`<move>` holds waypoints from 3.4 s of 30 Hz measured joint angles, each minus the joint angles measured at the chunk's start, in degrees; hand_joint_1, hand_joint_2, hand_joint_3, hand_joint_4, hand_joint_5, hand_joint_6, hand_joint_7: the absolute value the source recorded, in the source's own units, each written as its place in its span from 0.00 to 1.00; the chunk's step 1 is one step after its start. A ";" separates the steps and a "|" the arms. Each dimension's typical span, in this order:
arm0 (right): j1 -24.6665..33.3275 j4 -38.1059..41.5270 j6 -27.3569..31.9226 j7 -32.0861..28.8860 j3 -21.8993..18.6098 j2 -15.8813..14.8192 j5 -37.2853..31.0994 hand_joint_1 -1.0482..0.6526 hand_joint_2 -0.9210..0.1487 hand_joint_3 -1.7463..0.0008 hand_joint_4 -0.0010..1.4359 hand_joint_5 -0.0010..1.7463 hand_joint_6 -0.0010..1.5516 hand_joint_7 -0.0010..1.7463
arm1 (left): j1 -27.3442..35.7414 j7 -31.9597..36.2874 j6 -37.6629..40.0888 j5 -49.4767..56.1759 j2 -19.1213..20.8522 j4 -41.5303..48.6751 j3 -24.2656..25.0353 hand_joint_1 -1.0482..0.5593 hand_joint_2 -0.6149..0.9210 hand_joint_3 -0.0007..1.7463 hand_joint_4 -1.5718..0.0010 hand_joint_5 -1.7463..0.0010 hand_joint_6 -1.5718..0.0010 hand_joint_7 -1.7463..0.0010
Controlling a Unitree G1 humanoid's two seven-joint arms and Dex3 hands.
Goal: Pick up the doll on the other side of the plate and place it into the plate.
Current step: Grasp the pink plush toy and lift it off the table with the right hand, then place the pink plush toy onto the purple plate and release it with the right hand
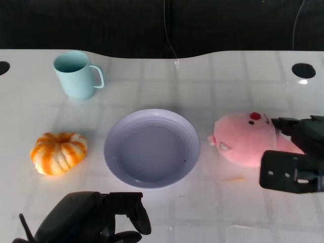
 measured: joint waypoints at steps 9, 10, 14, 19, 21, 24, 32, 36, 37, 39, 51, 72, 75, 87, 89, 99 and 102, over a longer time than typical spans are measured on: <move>-11.68 18.05 -5.52 -4.61 8.34 0.64 -2.88 0.34 0.01 1.00 0.61 0.08 0.51 0.02 | 2.10 -0.03 0.94 0.00 0.25 -3.44 0.41 0.46 1.00 0.20 0.58 0.08 0.56 0.36; -12.89 20.43 -7.22 -5.80 8.99 0.79 -2.79 0.37 0.01 0.99 0.67 0.08 0.56 0.03 | 2.14 -0.03 1.01 0.00 0.23 -3.65 0.40 0.46 1.00 0.20 0.58 0.08 0.56 0.36; -16.08 29.40 -14.61 -13.54 9.77 1.15 -1.30 0.44 0.00 0.93 0.74 0.28 0.73 0.06 | 2.10 -0.06 1.66 0.11 0.19 -4.04 0.23 0.46 1.00 0.21 0.58 0.06 0.56 0.35; -17.86 34.94 -18.43 -21.18 11.65 1.40 -1.16 0.42 0.00 0.89 0.58 0.52 0.74 0.04 | 1.85 -0.57 2.04 0.66 0.17 -4.05 -0.09 0.46 1.00 0.21 0.58 0.06 0.56 0.34; -18.35 36.37 -19.03 -22.98 12.26 1.41 -1.22 0.43 0.00 0.90 0.57 0.65 0.78 0.07 | 1.68 -0.58 2.04 0.77 0.12 -4.01 -0.34 0.46 1.00 0.21 0.58 0.06 0.57 0.34; -18.78 38.02 -19.14 -25.52 12.82 1.56 -1.16 0.43 0.00 0.91 0.54 0.83 0.76 0.21 | 1.28 -0.58 2.12 1.18 -0.01 -3.82 -0.56 0.46 1.00 0.20 0.58 0.07 0.56 0.34; -18.76 37.63 -18.99 -28.80 12.75 1.28 -0.53 0.46 0.01 0.95 0.56 0.98 0.45 0.89 | -2.00 -0.60 2.04 1.81 -0.42 -0.60 -0.99 0.47 1.00 0.19 0.57 0.09 0.54 0.37; -16.33 35.59 -21.33 -34.04 11.58 0.49 0.34 0.47 0.03 0.96 0.58 1.00 0.43 0.96 | -2.06 -0.60 1.14 1.77 -0.31 0.44 -0.83 0.47 1.00 0.19 0.57 0.08 0.54 0.37; -15.77 35.13 -21.81 -35.16 11.43 0.42 0.43 0.47 0.03 0.96 0.58 1.00 0.44 0.95 | -1.98 -0.60 0.80 1.72 -0.27 0.57 -0.74 0.47 1.00 0.19 0.57 0.08 0.54 0.37; -14.86 34.38 -21.95 -36.42 10.87 0.42 0.74 0.47 0.03 0.96 0.58 1.00 0.43 0.96 | -1.94 -0.59 -0.25 1.05 -0.23 1.09 -0.38 0.46 1.00 0.18 0.57 0.09 0.54 0.37; -12.79 18.77 -20.82 -37.53 3.14 0.10 4.43 0.49 0.42 0.48 0.64 1.00 0.46 1.00 | -1.34 -0.38 -1.50 1.25 -0.64 3.10 -0.96 0.46 1.00 0.20 0.59 0.08 0.55 0.36; -20.16 17.08 -20.03 -28.11 8.02 15.66 5.41 0.47 0.45 0.47 0.65 1.00 0.47 0.95 | 0.08 -0.16 -0.67 4.96 -2.87 2.27 -2.29 0.46 1.00 0.20 0.58 0.12 0.55 0.36; -21.20 21.17 -20.28 -27.92 8.77 18.36 5.76 0.47 0.39 0.52 0.64 1.00 0.47 0.96 | 0.18 -0.15 -0.63 5.00 -3.09 2.12 -2.32 0.46 1.00 0.20 0.58 0.12 0.55 0.36; -23.47 26.58 -20.70 -16.38 9.84 20.49 10.09 0.35 0.01 0.97 0.39 0.25 0.39 0.02 | 1.38 -0.17 0.11 5.50 -3.21 0.78 -2.89 0.47 1.00 0.19 0.58 0.13 0.54 0.39; -23.42 25.32 -19.97 -12.79 10.29 19.74 10.09 0.27 0.00 0.98 0.29 0.16 0.27 0.00 | 1.56 -0.16 0.12 5.60 -3.21 0.62 -3.00 0.48 1.00 0.18 0.57 0.14 0.53 0.40; -22.37 14.05 -14.63 2.95 10.36 15.37 11.56 0.15 0.00 0.94 0.12 0.06 0.11 0.00 | 1.54 -0.19 0.22 6.35 -3.21 0.59 -3.16 0.49 1.00 0.18 0.57 0.15 0.53 0.42; -20.99 9.54 -14.05 5.32 9.89 13.55 11.84 0.14 0.00 0.94 0.13 0.07 0.12 0.01 | 1.48 -0.20 0.28 6.35 -3.21 0.58 -3.21 0.48 1.00 0.19 0.58 0.15 0.53 0.42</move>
